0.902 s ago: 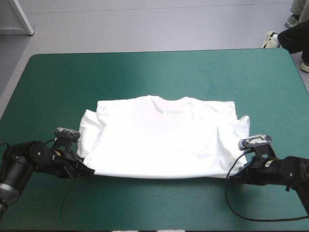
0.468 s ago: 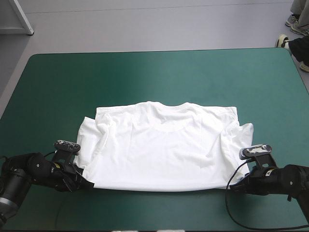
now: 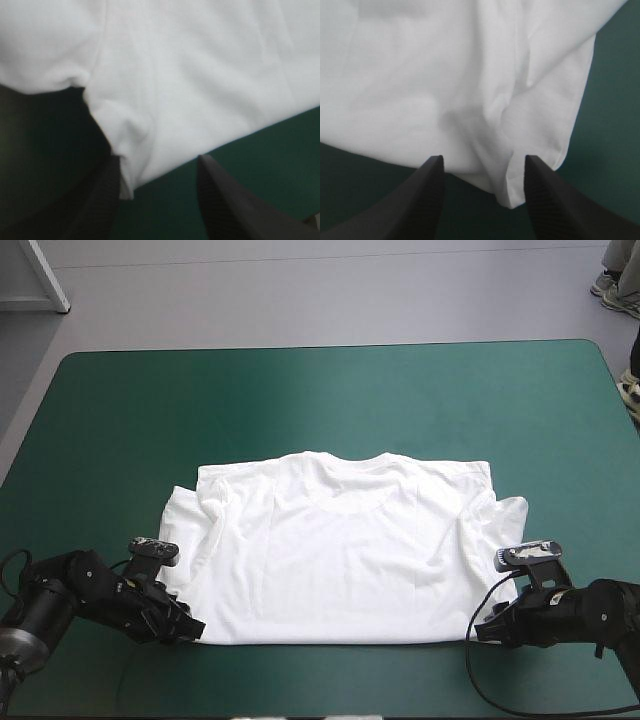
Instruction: Fold the cloth
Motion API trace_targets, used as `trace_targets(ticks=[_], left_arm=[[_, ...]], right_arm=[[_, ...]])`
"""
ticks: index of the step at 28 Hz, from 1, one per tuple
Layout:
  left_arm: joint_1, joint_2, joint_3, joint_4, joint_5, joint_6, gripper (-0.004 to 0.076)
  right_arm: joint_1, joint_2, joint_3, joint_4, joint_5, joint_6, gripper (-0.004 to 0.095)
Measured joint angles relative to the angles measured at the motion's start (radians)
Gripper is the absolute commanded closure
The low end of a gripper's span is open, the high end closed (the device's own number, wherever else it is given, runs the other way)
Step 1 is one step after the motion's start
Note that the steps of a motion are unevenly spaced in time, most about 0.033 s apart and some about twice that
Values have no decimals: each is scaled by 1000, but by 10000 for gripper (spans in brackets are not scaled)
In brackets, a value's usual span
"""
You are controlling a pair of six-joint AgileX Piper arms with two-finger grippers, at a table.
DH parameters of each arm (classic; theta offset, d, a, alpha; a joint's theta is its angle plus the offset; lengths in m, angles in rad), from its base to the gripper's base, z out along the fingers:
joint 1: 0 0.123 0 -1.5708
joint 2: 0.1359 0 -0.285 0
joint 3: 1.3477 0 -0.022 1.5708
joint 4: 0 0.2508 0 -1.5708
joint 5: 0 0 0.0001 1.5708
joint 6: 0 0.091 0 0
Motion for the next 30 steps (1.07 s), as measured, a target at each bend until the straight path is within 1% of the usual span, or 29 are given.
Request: trace_targets(ticks=[4, 8, 11, 13, 16, 19, 20, 23, 25, 27, 28, 29, 30], left_arm=[[0, -29, -71, -17, -3, -9, 251], [0, -59, -243, -5, -12, -61, 251], [0, -46, -333, 44, -18, -117, 255], [0, -22, -356, 96, -32, -169, 255], [0, 32, -358, 164, -81, -236, 265], [7, 99, -358, 178, -158, -269, 297], [19, 130, -358, 176, -194, -282, 312], [64, 205, -358, 170, -258, -309, 353], [110, 254, -358, 160, -278, -311, 360], [163, 309, -358, 135, -275, -300, 360], [213, 357, -358, 78, -265, -245, 360], [227, 374, -358, 52, -258, -212, 360], [242, 407, -358, -3, -249, -145, 360]], right_arm=[[0, 0, -101, -16, -3, 1, 372], [0, 1, -272, -28, -40, 7, 375], [0, 1, -379, -28, -84, 10, 411], [0, 1, -433, -28, -106, 14, 438], [0, 1, -470, -28, -118, 15, 462], [0, 1, -476, -28, -116, 15, 467], [0, 2, -476, -27, -113, 15, 467], [0, 3, -476, -27, -105, 15, 469], [0, 3, -476, -27, -101, 12, 469], [0, 3, -476, -26, -99, 11, 469], [0, 3, -476, -26, -98, 9, 469], [0, 3, -476, -26, -98, 9, 469], [0, 3, -476, -26, -98, 8, 469]])
